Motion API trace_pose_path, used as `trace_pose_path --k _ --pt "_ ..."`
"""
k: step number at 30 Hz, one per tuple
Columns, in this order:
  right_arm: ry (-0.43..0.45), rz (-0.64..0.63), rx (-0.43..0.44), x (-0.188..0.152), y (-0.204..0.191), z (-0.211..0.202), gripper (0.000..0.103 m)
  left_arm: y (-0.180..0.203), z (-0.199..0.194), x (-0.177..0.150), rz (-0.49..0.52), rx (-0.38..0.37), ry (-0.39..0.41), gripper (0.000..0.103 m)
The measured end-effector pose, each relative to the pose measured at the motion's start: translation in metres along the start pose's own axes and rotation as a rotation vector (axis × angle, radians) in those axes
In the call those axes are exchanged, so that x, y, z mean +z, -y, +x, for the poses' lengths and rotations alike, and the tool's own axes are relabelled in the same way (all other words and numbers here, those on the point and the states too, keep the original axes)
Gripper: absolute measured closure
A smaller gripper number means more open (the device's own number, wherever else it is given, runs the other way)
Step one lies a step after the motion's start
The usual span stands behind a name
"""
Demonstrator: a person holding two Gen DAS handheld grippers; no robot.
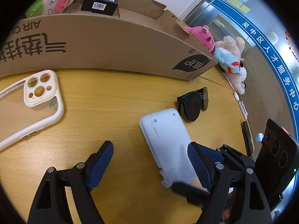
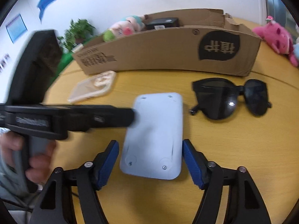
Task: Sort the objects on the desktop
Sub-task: 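Lower the right gripper onto the white power bank, then close the right gripper on the white power bank and lift it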
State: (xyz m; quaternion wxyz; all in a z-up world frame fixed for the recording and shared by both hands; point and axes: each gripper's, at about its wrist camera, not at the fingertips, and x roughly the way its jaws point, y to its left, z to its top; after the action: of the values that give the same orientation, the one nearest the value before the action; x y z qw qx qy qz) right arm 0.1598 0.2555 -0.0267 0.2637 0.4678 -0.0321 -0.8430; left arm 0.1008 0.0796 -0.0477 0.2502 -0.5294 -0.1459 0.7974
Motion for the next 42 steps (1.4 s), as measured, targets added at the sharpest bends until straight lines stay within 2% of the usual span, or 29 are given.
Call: trace_pose_path --k 2,3,4,5,8,9,12,17,23,24,25,26,27,29,33,42 --pt "0.016 -0.012 -0.028 -0.002 0.000 -0.004 0.018 0.003 0.002 0.002 0.009 0.002 -0.007 0.036" --pt "0.021 -0.017 -0.048 -0.005 0.001 -0.006 0.018 0.004 0.003 0.002 0.012 0.012 -0.009 0.048" --pt "0.020 -0.021 -0.063 -0.005 0.002 -0.006 0.018 0.006 0.003 0.001 0.019 0.023 -0.011 0.056" --pt "0.013 -0.028 -0.067 -0.005 0.004 -0.006 0.019 0.006 0.004 0.001 0.025 0.024 -0.012 0.056" --pt "0.002 -0.075 -0.062 -0.004 -0.001 -0.002 0.029 0.005 0.008 0.000 0.009 -0.037 -0.027 0.065" --pt "-0.003 -0.092 -0.054 -0.005 -0.006 -0.002 0.036 0.008 0.009 -0.001 0.013 -0.040 -0.026 0.065" --pt "-0.011 -0.118 -0.077 -0.005 -0.014 0.003 0.035 0.010 0.007 -0.003 0.028 -0.013 -0.007 0.065" --pt "-0.003 -0.107 -0.068 -0.006 -0.015 0.002 0.037 0.012 0.000 -0.005 0.048 0.009 0.022 0.067" --pt "0.058 -0.131 -0.086 0.004 -0.025 -0.009 0.038 0.023 -0.025 0.005 0.079 0.049 0.114 0.070" --pt "0.071 -0.138 -0.089 0.009 -0.027 -0.011 0.041 0.024 -0.029 0.007 0.084 0.060 0.127 0.070" --pt "0.087 -0.145 -0.100 0.014 -0.029 -0.014 0.047 0.025 -0.036 0.011 0.093 0.089 0.157 0.070" --pt "0.096 -0.150 -0.129 0.019 -0.030 -0.017 0.072 0.026 -0.041 0.015 0.101 0.098 0.172 0.070" --pt "0.099 -0.145 -0.138 0.027 -0.027 -0.019 0.081 0.026 -0.047 0.021 0.105 0.091 0.185 0.075" --pt "0.117 -0.119 -0.113 0.041 -0.022 -0.022 0.081 0.028 -0.053 0.028 0.110 0.082 0.211 0.076" --pt "0.137 -0.156 -0.123 0.059 -0.028 -0.023 0.080 0.028 -0.059 0.038 0.117 0.100 0.246 0.076" --pt "0.156 -0.147 -0.101 0.063 -0.034 -0.024 0.079 0.024 -0.070 0.039 0.116 0.092 0.274 0.076"
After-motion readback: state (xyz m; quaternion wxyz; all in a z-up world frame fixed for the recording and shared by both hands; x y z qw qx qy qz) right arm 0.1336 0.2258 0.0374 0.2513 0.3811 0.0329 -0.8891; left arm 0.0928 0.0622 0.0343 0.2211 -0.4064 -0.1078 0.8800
